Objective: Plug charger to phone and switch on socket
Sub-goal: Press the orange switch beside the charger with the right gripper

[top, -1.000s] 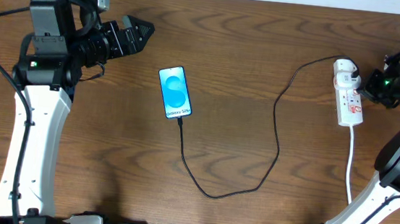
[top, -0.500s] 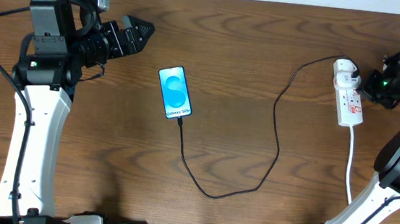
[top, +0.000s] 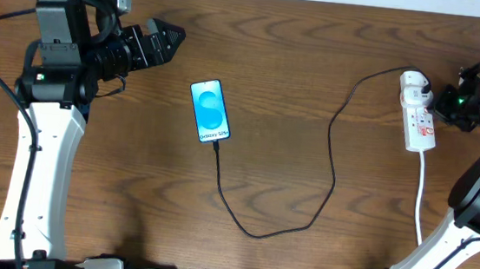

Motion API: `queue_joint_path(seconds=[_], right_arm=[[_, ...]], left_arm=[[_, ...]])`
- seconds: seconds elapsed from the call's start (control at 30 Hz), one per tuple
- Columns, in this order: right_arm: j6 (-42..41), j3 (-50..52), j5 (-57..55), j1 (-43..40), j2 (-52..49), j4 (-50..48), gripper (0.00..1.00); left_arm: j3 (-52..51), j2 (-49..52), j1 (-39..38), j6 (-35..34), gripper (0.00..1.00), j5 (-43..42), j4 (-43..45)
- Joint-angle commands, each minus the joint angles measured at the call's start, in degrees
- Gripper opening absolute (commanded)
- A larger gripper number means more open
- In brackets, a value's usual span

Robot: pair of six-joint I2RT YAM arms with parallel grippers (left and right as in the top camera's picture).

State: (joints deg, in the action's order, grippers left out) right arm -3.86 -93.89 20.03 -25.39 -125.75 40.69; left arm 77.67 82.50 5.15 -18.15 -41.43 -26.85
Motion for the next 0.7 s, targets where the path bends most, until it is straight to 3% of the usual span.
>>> queue_joint_path(seconds=[0.0,0.57,0.67], right_arm=[[-0.1,2.9,6.0,5.2,-1.9,2.1,0.01],[1.6,2.9,8.0,9.3,-1.9,2.8,0.01],[5.3,2.9,11.6,9.3,-1.9,2.8,0.01]], left_arm=[[0.4,-0.1,0.0,0.3,0.93,0.1,-0.1],[0.4,-0.1,0.0,0.3,0.93,0.1,-0.1],[0.4,-0.1,0.0,0.3,0.93,0.1,-0.1]])
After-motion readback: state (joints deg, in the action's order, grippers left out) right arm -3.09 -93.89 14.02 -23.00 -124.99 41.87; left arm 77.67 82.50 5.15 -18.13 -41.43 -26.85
